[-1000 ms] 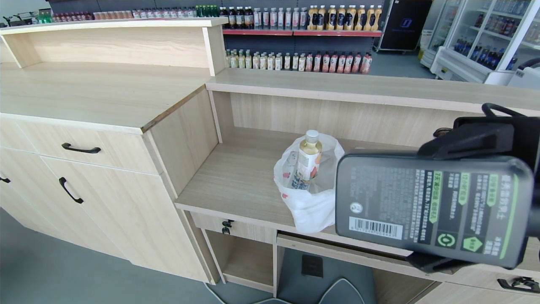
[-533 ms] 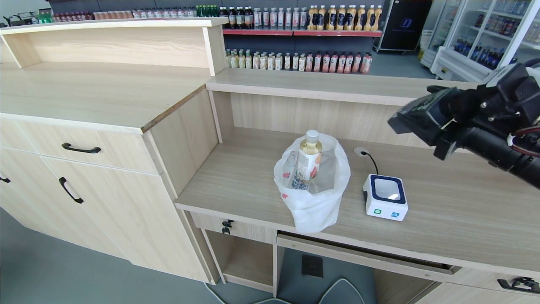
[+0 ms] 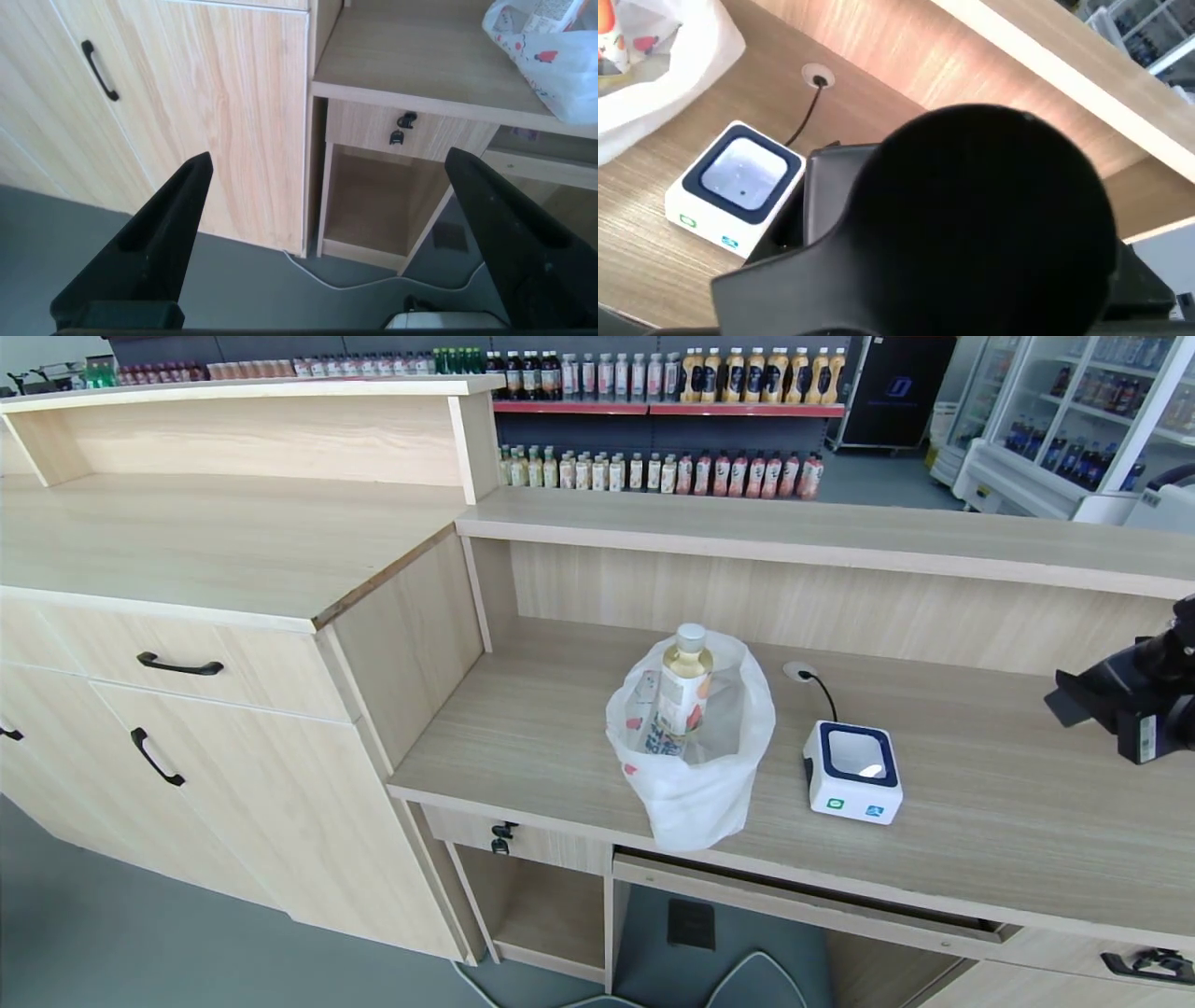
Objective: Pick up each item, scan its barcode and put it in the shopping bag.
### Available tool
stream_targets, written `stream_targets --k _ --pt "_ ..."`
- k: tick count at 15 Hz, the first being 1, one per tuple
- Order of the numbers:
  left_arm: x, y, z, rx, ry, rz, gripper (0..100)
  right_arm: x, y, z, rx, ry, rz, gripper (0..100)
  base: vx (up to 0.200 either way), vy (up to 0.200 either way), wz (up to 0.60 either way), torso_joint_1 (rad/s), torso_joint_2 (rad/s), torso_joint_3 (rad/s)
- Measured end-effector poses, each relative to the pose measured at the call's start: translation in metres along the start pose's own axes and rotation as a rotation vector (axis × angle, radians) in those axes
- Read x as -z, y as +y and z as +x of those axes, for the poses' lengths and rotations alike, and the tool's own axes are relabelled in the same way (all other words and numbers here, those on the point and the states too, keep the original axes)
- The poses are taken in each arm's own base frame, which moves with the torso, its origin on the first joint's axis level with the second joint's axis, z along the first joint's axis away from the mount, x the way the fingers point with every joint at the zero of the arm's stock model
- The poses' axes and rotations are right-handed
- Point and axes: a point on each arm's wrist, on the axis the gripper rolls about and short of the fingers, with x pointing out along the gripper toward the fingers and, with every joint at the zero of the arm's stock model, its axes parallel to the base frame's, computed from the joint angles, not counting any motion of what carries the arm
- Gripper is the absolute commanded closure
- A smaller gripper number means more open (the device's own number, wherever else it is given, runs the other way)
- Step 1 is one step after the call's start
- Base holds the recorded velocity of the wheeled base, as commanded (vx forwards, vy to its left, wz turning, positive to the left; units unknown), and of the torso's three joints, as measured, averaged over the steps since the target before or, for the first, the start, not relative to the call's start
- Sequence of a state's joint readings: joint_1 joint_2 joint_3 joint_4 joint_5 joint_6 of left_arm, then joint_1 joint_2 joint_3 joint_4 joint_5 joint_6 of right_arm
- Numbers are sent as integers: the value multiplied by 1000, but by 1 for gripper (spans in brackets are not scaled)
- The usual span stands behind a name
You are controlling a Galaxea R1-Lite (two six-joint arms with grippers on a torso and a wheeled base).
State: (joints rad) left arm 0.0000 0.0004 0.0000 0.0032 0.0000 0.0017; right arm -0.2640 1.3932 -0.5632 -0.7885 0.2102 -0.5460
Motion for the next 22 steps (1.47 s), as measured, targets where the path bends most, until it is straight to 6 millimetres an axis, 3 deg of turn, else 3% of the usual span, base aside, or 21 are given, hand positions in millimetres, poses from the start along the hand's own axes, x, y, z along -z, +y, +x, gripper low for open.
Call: stream_targets --k 2,5,9,12,16,22 --pt "0 0 0 0 -1 0 0 9 0 -3 -31 81 29 100 0 0 600 -2 0 0" --pt "0 0 0 0 0 0 0 1 -1 5 27 188 157 100 0 0 600 2 4 1" --pt "0 0 0 0 0 0 0 -28 9 43 118 399 396 100 0 0 600 1 0 4" --pt "0 0 0 0 0 0 0 -35 28 71 165 498 541 100 0 0 200 1 1 2" --pt "0 0 0 -1 0 0 0 -20 41 85 187 553 691 100 0 0 0 0 0 0" --pt "0 0 0 0 0 0 0 -4 24 91 414 732 661 100 0 0 0 0 0 0"
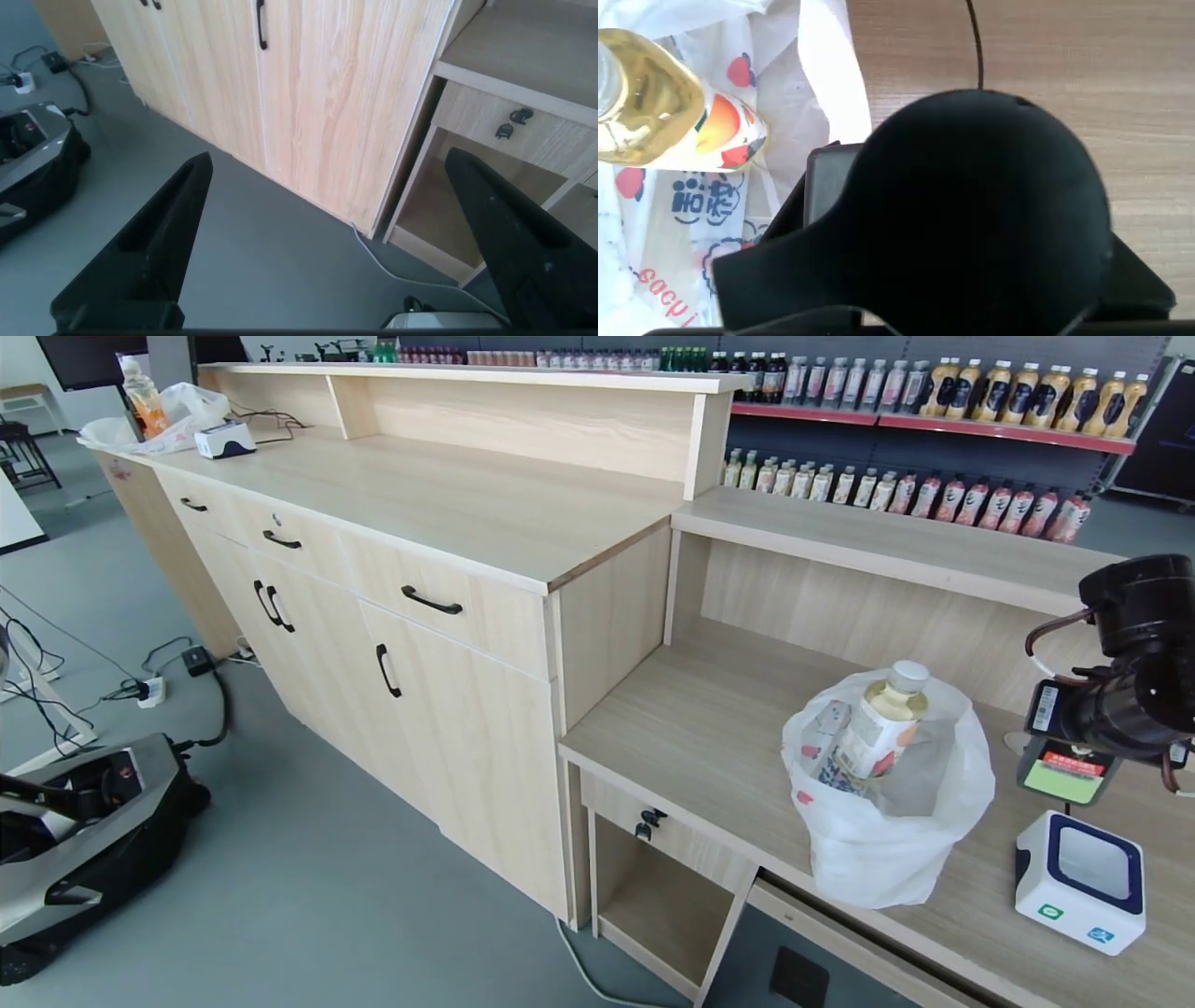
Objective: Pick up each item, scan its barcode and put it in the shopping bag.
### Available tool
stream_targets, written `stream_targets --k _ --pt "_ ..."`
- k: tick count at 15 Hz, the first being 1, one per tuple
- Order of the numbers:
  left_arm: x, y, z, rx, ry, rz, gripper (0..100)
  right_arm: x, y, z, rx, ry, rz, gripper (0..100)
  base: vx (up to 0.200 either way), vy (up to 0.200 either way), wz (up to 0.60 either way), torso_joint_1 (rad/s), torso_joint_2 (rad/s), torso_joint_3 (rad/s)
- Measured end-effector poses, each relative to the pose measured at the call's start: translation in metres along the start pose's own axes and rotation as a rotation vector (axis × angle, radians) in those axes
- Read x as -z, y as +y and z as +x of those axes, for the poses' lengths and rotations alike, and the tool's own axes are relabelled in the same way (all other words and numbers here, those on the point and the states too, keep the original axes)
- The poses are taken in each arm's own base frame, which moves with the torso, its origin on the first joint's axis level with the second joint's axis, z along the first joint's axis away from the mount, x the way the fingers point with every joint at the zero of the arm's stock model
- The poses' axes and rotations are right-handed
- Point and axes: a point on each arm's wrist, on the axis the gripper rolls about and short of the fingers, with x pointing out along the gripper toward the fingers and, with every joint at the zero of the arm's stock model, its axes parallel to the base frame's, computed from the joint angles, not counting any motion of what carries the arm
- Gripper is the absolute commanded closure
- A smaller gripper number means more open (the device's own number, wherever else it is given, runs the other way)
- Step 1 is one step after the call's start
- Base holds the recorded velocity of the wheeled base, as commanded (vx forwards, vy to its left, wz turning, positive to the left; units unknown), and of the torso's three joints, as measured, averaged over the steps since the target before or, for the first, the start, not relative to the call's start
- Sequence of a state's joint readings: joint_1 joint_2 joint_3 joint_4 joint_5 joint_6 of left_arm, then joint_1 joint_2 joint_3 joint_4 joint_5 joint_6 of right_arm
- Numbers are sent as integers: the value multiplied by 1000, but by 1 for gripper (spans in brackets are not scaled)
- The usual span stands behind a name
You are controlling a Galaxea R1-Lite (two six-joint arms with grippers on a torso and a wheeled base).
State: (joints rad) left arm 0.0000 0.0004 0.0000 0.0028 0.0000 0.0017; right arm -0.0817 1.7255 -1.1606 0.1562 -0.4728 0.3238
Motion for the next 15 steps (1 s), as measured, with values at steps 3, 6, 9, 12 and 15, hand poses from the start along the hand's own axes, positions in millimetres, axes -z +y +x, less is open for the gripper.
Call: stream_targets --k 3,6,9,12,15 --pt "0 0 0 0 0 0 0 3 -5 1 43 67 49 100 0 0 0 0 0 0" --pt "0 0 0 0 0 0 0 16 -12 4 97 171 81 100 0 0 0 0 0 0" --pt "0 0 0 0 0 0 0 20 -10 10 109 198 88 100 0 0 0 0 0 0" --pt "0 0 0 0 0 0 0 26 -7 23 131 226 103 100 0 0 0 0 0 0" --pt "0 0 0 0 0 0 0 34 -4 39 153 264 103 100 0 0 0 0 0 0"
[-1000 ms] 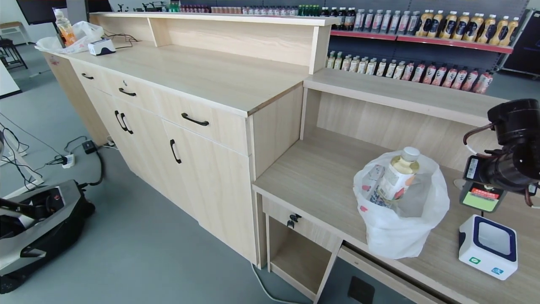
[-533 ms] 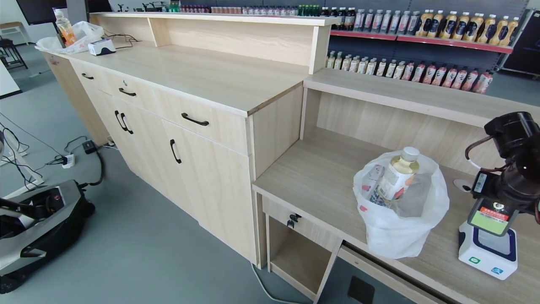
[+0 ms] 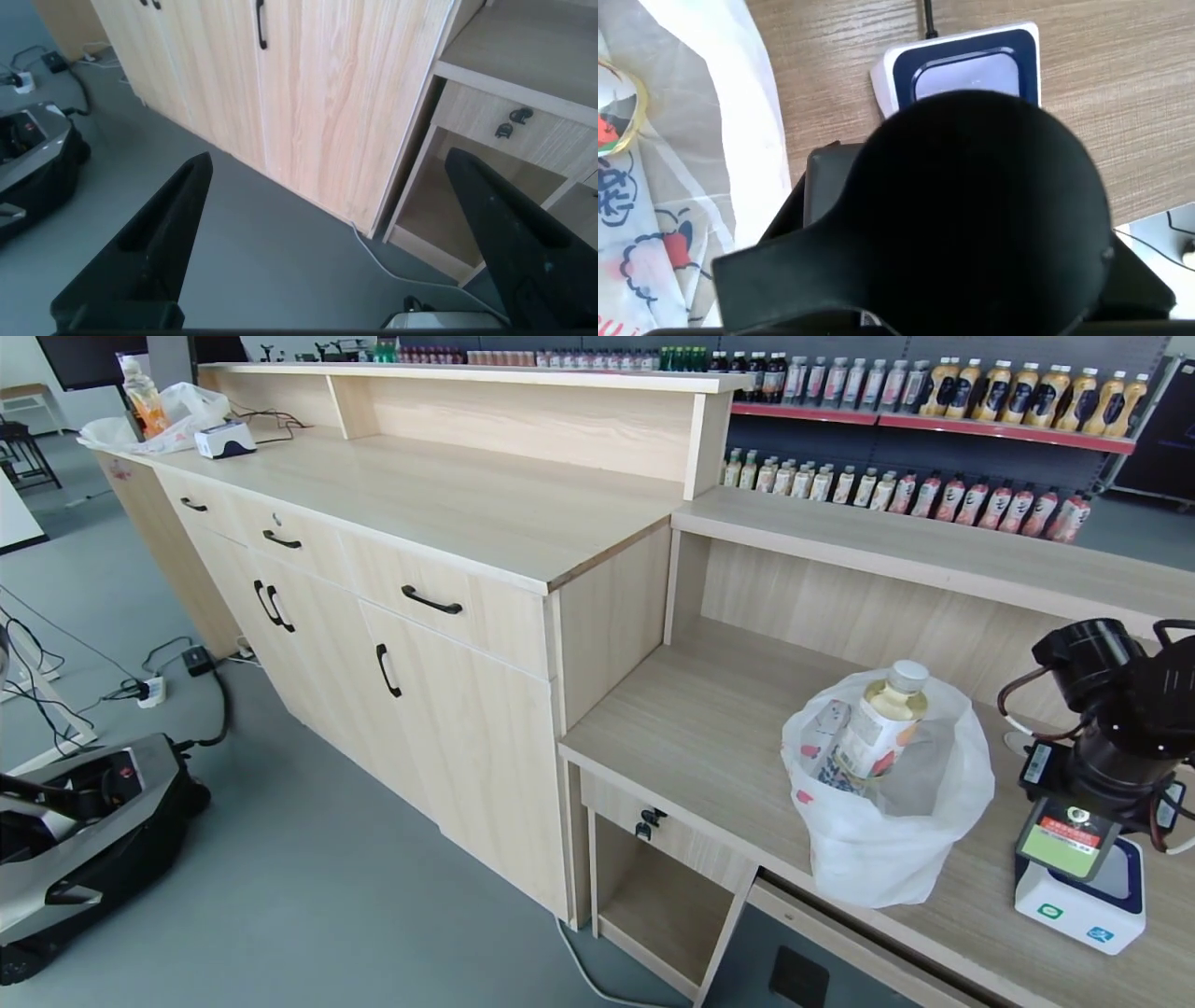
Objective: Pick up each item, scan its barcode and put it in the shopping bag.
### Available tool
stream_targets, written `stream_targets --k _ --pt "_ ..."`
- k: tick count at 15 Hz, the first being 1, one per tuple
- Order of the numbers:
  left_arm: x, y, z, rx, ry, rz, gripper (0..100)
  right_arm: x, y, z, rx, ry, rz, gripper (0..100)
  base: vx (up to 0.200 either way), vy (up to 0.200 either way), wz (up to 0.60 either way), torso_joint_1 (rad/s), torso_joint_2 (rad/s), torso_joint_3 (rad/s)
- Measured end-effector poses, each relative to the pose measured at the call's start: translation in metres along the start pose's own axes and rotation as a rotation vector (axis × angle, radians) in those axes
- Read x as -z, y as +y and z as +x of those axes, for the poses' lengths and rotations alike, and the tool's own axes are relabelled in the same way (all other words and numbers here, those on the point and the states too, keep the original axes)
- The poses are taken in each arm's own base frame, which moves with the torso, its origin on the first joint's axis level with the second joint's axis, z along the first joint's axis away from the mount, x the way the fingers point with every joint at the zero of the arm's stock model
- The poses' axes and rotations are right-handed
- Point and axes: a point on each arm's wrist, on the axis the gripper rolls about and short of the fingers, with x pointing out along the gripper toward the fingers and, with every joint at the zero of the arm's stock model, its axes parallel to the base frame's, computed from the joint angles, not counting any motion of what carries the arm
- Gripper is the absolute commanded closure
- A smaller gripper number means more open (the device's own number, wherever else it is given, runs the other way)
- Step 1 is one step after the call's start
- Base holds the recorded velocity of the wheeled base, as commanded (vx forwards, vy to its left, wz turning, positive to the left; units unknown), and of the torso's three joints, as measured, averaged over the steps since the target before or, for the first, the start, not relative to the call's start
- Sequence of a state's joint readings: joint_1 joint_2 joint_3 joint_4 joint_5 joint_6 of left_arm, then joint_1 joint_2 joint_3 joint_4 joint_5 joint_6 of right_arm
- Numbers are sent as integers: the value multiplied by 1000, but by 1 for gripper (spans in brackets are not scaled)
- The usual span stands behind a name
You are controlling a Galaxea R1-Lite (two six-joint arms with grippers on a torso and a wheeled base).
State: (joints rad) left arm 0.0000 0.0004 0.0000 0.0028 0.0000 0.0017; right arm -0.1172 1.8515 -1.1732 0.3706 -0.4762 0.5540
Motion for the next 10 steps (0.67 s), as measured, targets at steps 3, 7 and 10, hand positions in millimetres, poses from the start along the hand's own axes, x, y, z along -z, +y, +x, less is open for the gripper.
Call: stream_targets --k 3,7,10 --pt "0 0 0 0 0 0 0 1 8 14 -1 8 -1 100 0 0 0 0 0 0" --pt "0 0 0 0 0 0 0 4 14 25 -1 16 -11 100 0 0 0 0 0 0" --pt "0 0 0 0 0 0 0 3 15 25 8 9 -17 100 0 0 0 0 0 0"
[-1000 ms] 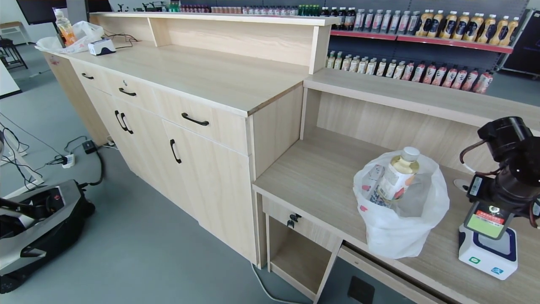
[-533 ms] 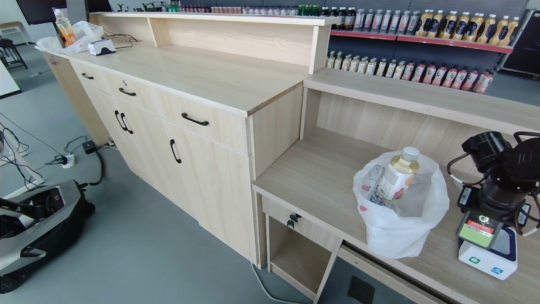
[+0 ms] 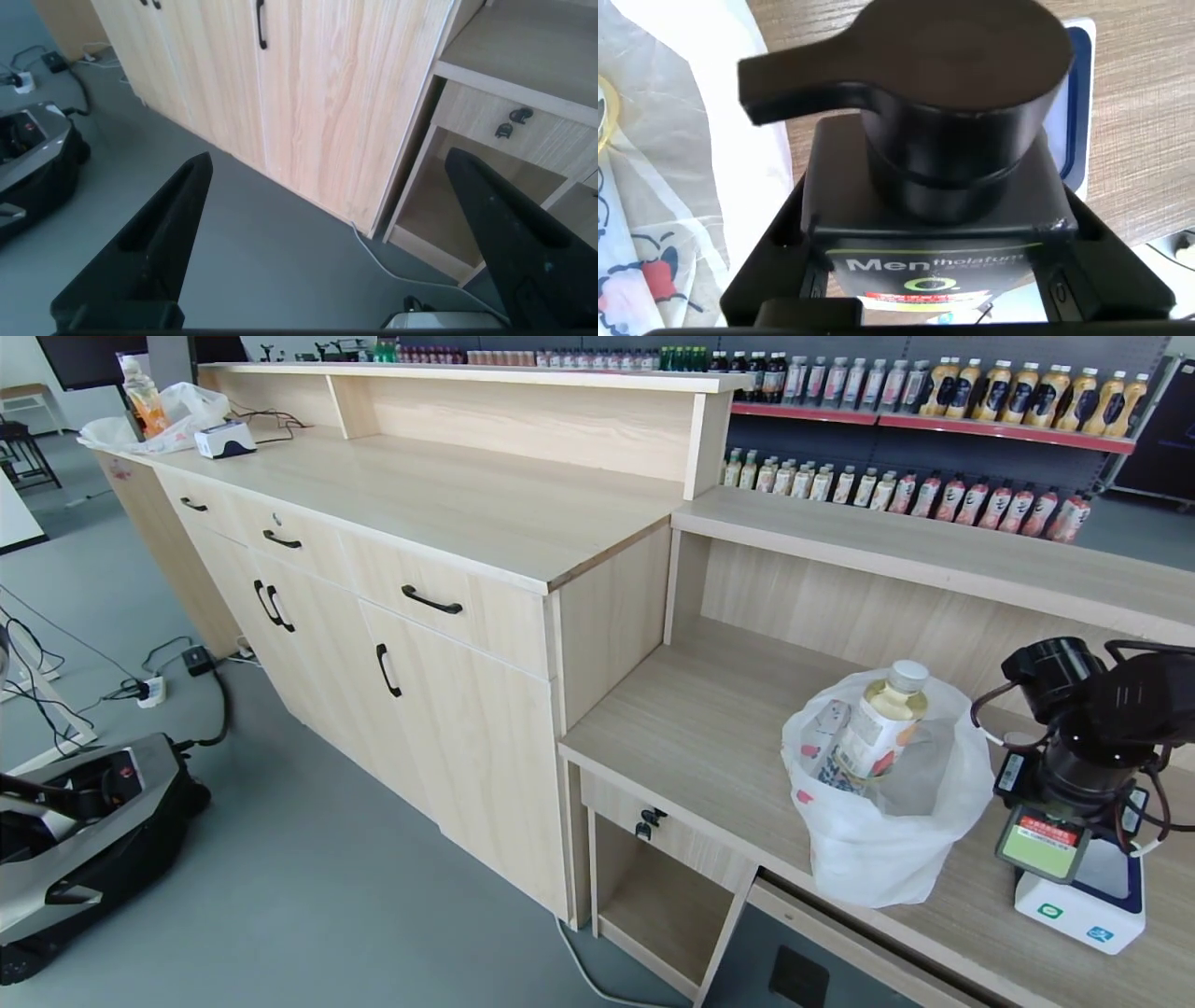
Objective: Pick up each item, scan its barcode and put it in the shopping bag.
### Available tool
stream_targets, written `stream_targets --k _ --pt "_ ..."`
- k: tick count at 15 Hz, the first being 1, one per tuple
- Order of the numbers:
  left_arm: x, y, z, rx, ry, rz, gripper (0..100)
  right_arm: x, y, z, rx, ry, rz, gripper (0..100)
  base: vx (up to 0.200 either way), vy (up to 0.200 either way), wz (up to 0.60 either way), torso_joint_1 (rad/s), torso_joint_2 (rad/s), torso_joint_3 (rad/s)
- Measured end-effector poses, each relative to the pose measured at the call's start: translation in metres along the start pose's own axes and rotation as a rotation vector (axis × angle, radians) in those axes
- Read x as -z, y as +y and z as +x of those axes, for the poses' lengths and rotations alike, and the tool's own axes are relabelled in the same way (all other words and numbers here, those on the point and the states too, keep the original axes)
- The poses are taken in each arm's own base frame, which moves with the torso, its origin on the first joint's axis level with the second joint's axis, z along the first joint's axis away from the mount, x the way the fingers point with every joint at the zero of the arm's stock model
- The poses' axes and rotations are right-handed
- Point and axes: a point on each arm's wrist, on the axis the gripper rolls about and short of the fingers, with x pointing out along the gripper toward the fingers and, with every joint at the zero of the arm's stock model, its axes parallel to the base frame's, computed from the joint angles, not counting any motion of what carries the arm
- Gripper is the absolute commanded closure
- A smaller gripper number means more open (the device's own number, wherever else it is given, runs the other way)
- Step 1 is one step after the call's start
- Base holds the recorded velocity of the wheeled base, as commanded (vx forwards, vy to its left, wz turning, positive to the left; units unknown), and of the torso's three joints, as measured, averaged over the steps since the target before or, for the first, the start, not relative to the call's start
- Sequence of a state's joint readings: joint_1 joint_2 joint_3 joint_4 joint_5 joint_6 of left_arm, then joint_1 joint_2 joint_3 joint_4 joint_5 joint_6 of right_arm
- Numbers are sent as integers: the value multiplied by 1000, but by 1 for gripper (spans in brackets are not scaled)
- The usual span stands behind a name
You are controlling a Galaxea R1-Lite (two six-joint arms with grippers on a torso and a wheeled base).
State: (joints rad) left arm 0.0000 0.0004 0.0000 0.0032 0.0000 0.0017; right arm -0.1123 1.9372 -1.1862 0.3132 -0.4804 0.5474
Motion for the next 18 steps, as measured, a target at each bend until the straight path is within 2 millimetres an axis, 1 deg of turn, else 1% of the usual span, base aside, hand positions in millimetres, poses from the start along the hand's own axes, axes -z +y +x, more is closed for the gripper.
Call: stream_targets --k 4,6,12,15,18 --pt "0 0 0 0 0 0 0 -13 -7 -18 18 -83 -41 100 0 0 0 0 0 0" --pt "0 0 0 0 0 0 0 -15 -16 -23 47 -99 -70 100 0 0 0 0 0 0" --pt "0 0 0 0 0 0 0 -4 -43 -20 147 -63 -102 100 0 0 0 0 0 0" --pt "0 0 0 0 0 -1 0 -3 -48 -18 154 -54 -95 100 0 0 0 0 0 0" --pt "0 0 0 0 0 0 0 -2 -48 -18 134 -44 -92 100 0 0 0 0 0 0"
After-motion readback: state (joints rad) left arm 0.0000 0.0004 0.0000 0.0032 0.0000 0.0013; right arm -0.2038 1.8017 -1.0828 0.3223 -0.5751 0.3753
